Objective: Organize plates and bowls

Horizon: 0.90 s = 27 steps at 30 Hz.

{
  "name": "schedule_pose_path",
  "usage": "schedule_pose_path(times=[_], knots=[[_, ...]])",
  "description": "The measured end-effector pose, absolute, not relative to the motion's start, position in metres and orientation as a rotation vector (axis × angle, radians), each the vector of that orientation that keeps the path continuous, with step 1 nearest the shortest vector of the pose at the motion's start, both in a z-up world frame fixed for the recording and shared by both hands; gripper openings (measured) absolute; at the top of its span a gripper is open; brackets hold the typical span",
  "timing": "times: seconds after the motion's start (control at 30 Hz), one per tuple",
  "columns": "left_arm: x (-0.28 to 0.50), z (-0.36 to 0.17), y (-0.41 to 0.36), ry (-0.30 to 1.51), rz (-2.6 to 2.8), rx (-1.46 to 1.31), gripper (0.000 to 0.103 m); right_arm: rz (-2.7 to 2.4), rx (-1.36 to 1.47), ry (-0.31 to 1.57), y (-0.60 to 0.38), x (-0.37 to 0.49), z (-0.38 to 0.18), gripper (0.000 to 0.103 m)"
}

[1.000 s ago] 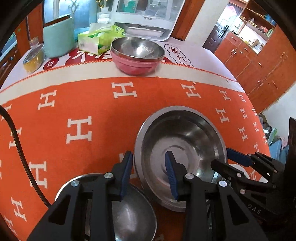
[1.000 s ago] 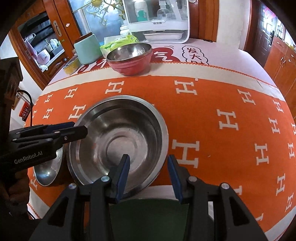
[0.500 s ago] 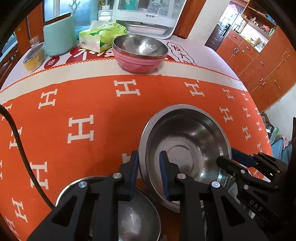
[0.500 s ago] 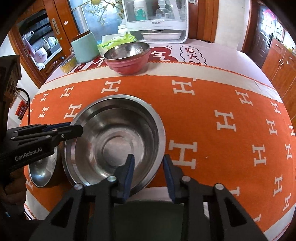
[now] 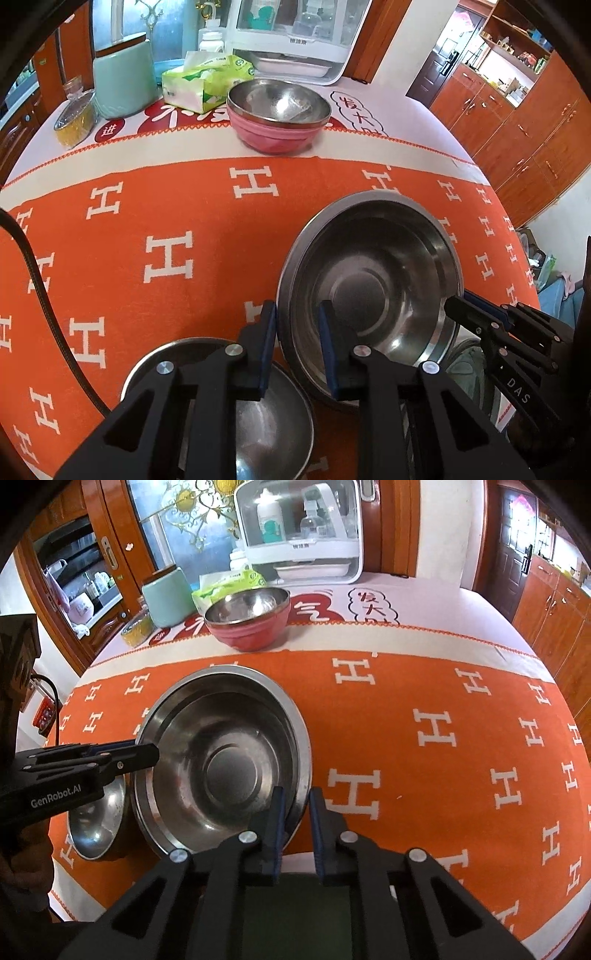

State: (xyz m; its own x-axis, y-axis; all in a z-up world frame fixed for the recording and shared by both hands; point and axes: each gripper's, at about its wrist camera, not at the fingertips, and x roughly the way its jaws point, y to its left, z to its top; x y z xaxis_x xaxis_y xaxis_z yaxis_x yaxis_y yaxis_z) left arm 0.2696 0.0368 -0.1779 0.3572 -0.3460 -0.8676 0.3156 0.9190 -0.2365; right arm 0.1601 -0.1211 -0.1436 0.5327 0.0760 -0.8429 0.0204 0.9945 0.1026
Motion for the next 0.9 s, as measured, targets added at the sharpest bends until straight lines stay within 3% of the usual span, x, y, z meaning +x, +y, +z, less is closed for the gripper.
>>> schedule_pose_path(times=[0.9], knots=[[0.2,-0.106,0.062,0.926,-0.401,-0.081,0.021,0.085,0.059,0.833,-0.101,0.104,-0.087,0.013]])
